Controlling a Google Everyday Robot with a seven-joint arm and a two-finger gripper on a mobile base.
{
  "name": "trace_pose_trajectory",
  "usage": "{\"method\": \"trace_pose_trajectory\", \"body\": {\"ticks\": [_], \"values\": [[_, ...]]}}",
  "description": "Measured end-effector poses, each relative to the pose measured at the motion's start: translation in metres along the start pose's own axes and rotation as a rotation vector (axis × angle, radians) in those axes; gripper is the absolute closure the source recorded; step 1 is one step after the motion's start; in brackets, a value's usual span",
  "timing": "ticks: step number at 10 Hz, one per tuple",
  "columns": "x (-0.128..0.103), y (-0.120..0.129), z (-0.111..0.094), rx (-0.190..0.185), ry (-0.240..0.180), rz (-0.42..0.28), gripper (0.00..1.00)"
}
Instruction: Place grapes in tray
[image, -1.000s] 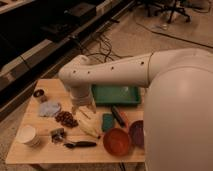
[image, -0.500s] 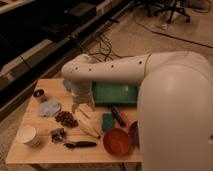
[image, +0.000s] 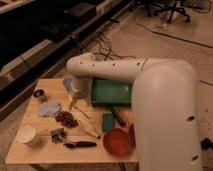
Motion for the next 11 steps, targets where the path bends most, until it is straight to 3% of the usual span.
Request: {"method": "trace_pose_trajectory", "body": {"ticks": [3,6,8,11], "values": [[-0.023,0.020,0.014,0.033,0.039,-0.113,0.35],[-0.039,0.021,0.031,0.054,0.071,-0.189,0.35],[-0.045,0.025,0.044,0.098,0.067,-0.225,0.35],[-0.055,0.035,0.057,0.092,0.014,-0.296,0.35]]}}
